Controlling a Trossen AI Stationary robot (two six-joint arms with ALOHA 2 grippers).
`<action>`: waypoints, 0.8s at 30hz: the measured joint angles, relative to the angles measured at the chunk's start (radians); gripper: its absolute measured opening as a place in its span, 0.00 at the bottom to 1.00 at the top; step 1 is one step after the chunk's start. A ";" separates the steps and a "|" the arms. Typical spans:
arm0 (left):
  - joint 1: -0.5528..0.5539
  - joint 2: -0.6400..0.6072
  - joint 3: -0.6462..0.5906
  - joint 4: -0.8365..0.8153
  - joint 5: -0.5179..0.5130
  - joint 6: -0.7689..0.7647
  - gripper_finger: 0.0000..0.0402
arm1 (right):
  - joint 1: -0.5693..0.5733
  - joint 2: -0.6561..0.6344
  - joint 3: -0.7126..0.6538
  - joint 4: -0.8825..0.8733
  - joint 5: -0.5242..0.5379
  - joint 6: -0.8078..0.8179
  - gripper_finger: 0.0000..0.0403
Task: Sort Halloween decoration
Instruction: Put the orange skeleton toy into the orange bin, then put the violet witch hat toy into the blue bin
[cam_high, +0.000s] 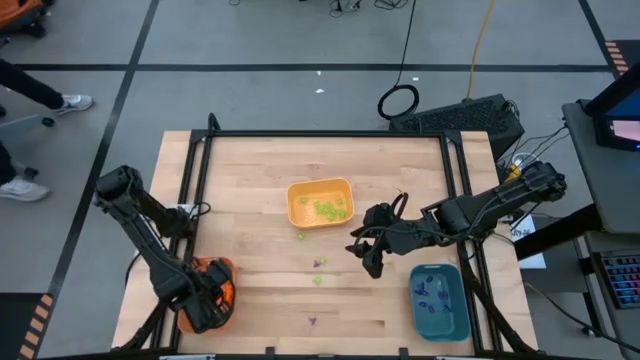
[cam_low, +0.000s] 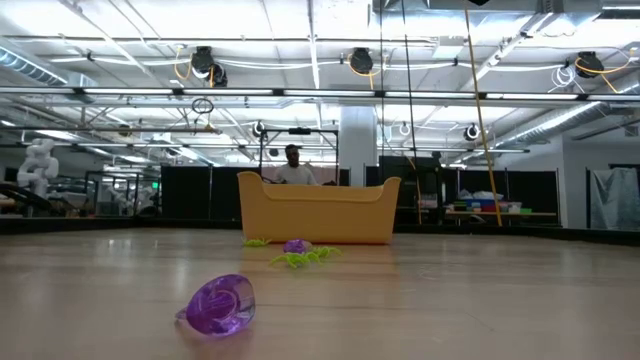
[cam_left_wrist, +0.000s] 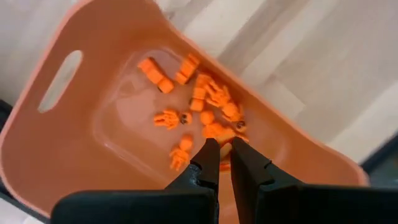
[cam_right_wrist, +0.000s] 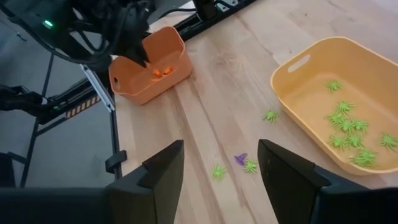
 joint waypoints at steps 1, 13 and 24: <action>0.000 0.000 -0.012 0.006 0.000 -0.001 0.04 | 0.000 0.000 0.000 0.004 0.000 0.000 0.48; 0.001 0.000 -0.058 0.029 -0.004 -0.048 0.15 | 0.000 0.000 0.000 0.010 0.003 0.002 0.48; 0.001 -0.013 0.041 -0.093 0.016 -0.056 0.38 | 0.000 0.000 0.000 0.010 0.005 -0.003 0.48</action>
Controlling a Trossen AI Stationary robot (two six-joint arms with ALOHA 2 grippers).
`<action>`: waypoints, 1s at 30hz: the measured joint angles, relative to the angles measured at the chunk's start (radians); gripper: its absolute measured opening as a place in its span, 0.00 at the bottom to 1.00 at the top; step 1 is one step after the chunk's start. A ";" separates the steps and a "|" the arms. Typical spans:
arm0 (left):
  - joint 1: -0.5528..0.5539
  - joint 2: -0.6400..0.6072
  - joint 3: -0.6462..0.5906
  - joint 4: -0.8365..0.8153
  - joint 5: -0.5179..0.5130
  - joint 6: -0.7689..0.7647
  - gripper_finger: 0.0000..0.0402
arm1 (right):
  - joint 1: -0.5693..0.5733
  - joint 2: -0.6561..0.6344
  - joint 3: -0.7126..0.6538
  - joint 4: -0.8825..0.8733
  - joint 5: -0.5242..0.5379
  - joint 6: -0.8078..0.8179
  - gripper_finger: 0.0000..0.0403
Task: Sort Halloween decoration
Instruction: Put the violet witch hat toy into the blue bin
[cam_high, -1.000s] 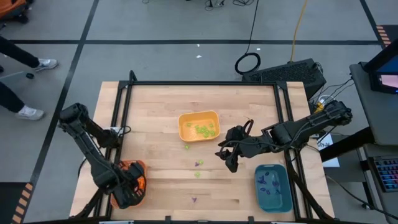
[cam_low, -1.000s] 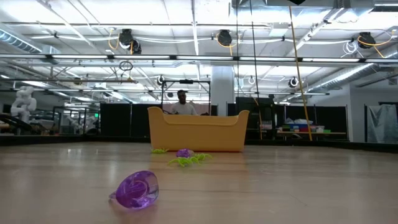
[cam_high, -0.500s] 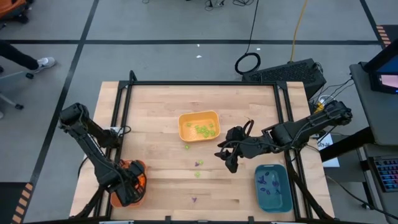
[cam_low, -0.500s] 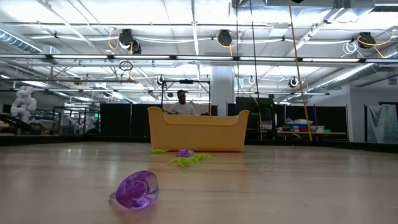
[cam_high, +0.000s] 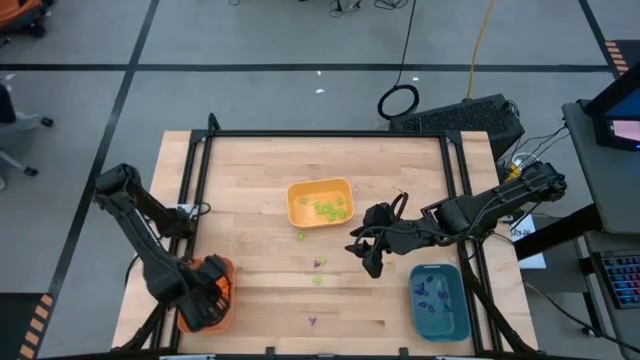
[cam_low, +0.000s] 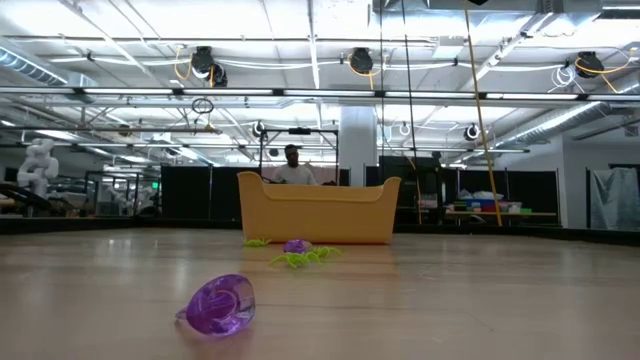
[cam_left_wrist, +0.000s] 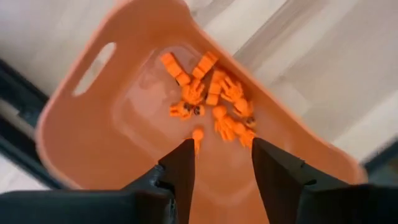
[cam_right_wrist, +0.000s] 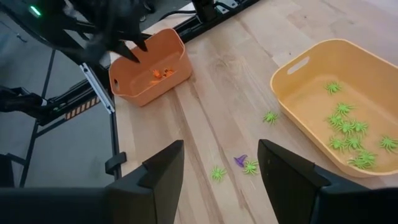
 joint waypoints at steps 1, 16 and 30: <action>0.000 -0.009 0.027 -0.028 -0.003 -0.002 0.38 | 0.000 0.000 0.000 0.000 0.000 0.000 0.48; 0.108 -0.157 0.278 -0.099 -0.541 0.124 0.38 | 0.000 0.000 0.000 -0.001 -0.002 0.020 0.48; 0.308 -0.099 0.279 0.373 -0.636 0.581 0.38 | 0.000 0.000 0.000 -0.060 -0.038 0.011 0.48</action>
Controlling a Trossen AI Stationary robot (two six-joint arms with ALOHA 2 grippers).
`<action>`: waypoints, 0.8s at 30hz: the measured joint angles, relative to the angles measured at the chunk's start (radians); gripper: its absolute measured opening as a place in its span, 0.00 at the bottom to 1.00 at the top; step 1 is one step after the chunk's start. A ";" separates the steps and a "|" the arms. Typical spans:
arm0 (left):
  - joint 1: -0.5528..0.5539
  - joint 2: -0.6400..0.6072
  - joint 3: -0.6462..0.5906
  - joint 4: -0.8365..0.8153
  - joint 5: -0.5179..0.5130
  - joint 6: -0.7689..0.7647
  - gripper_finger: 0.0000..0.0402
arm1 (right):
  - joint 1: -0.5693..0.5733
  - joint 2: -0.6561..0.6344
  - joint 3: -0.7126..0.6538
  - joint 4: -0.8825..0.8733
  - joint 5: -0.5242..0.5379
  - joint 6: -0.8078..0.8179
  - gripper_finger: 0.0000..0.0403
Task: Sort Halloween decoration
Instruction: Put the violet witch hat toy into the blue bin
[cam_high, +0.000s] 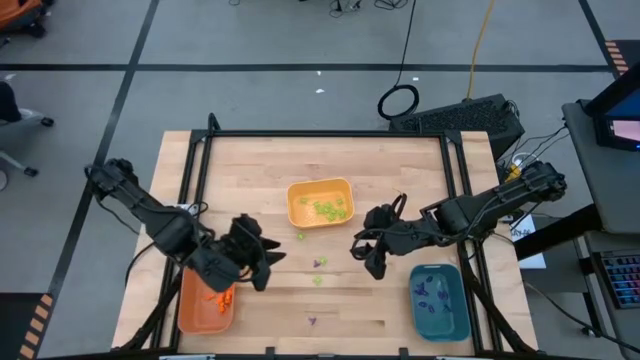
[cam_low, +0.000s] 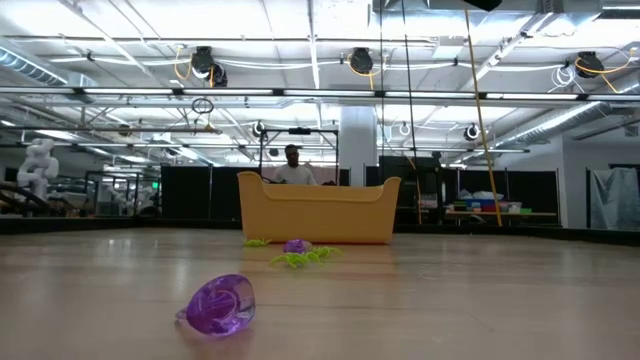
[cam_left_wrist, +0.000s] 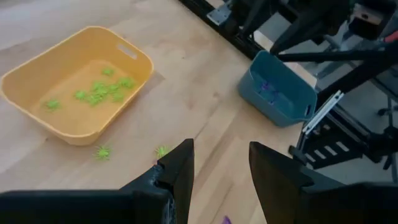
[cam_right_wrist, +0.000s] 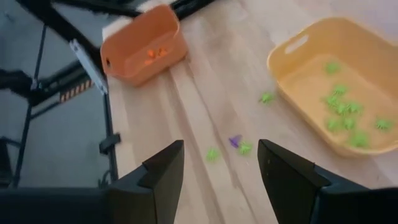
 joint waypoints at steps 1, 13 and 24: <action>0.008 0.008 0.000 0.009 0.011 0.013 0.38 | 0.000 0.000 0.000 -0.013 -0.011 -0.001 0.48; 0.074 0.133 -0.003 0.045 0.213 0.112 0.38 | 0.020 0.000 0.000 -0.082 -0.049 -0.001 0.48; 0.122 0.322 -0.004 0.148 0.359 0.060 0.38 | 0.020 0.000 0.000 -0.136 -0.048 -0.001 0.48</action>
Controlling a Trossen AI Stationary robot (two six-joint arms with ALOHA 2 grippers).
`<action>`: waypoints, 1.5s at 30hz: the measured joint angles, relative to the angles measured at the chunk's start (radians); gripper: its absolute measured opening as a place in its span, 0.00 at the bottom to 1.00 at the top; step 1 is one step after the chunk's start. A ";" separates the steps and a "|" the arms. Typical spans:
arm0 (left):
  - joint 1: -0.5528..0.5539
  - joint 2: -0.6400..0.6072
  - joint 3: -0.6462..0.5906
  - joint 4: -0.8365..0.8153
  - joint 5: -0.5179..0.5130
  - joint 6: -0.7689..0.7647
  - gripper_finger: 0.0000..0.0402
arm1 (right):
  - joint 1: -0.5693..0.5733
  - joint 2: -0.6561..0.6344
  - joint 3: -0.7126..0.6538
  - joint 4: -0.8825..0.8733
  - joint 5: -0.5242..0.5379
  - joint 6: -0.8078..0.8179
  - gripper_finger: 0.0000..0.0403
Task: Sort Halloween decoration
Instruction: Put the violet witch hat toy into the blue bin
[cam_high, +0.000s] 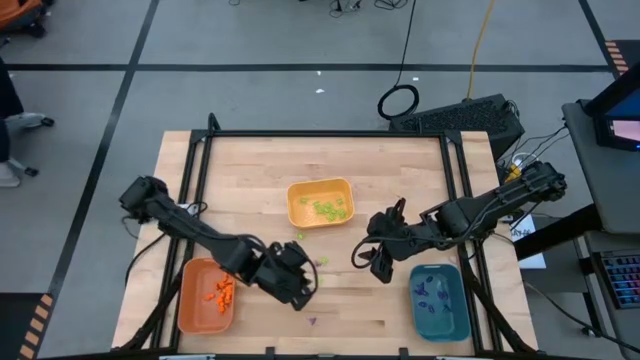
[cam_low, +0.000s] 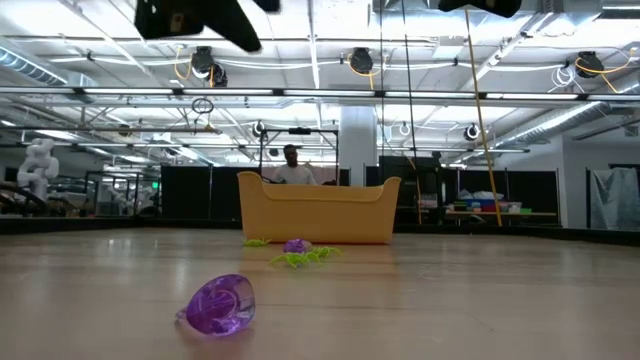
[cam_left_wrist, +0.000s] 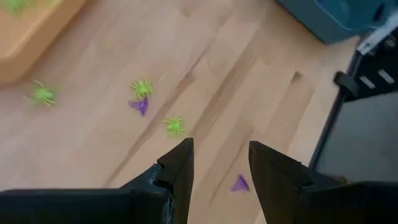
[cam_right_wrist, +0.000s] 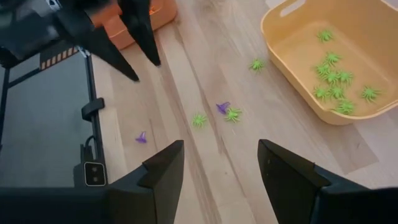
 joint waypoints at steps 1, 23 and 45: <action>0.003 0.016 0.000 0.014 0.003 -0.014 0.38 | 0.000 0.000 0.000 0.000 0.000 0.000 0.48; 0.042 0.086 -0.001 0.095 0.022 -0.092 0.38 | 0.133 0.000 0.000 -0.095 0.002 0.178 0.48; -0.055 0.118 0.000 0.142 0.150 -0.301 0.38 | 0.170 0.000 0.000 -0.183 0.053 0.112 0.48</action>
